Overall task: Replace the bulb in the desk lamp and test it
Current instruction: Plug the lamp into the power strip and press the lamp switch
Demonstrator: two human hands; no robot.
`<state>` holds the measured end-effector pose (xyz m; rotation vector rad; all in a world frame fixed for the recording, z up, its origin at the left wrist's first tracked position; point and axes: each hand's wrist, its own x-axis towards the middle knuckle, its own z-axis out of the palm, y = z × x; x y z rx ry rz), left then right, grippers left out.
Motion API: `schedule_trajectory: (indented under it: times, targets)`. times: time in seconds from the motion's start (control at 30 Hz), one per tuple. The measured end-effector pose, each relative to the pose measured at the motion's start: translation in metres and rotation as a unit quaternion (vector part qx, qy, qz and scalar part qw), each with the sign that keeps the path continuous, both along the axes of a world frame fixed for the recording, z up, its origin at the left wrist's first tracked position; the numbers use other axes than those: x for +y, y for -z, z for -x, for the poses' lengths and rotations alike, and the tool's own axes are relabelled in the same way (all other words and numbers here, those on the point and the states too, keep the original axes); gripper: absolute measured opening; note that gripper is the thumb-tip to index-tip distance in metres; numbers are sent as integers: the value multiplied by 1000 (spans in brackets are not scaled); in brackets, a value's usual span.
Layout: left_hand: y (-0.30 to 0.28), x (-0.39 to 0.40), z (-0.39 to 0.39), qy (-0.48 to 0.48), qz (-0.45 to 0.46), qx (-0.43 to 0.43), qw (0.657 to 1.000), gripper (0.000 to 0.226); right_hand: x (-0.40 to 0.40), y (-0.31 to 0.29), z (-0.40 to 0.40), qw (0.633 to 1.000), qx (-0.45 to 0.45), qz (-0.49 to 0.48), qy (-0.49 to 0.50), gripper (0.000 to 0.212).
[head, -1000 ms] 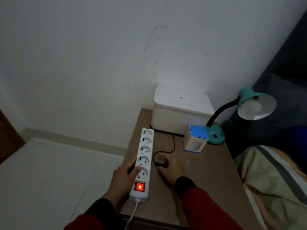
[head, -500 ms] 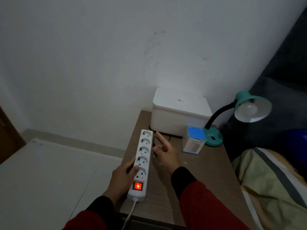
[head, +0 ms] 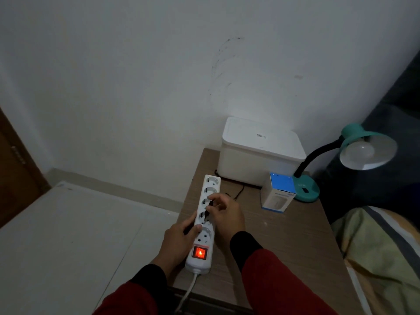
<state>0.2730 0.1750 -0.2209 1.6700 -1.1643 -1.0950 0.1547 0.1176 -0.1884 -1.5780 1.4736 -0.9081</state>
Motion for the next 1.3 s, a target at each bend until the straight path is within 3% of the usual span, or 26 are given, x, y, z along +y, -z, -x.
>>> schedule_trajectory:
  times: [0.13,0.47,1.07,1.3]
  targets:
    - [2,0,-2,4,-2,-1,1000,42,2,4,-1,993,103,53,-16,16]
    - [3,-1,-1,9,-2,-12,1000,42,-2,4,5,984,166,63,-28,16]
    - [5,-2,-2,5,-12,8,1000,41,1,8,-4,988,146,49,-27,13]
    - [6,-2,-3,8,-9,-4,1000,40,3,5,-4,975,204,68,-52,11]
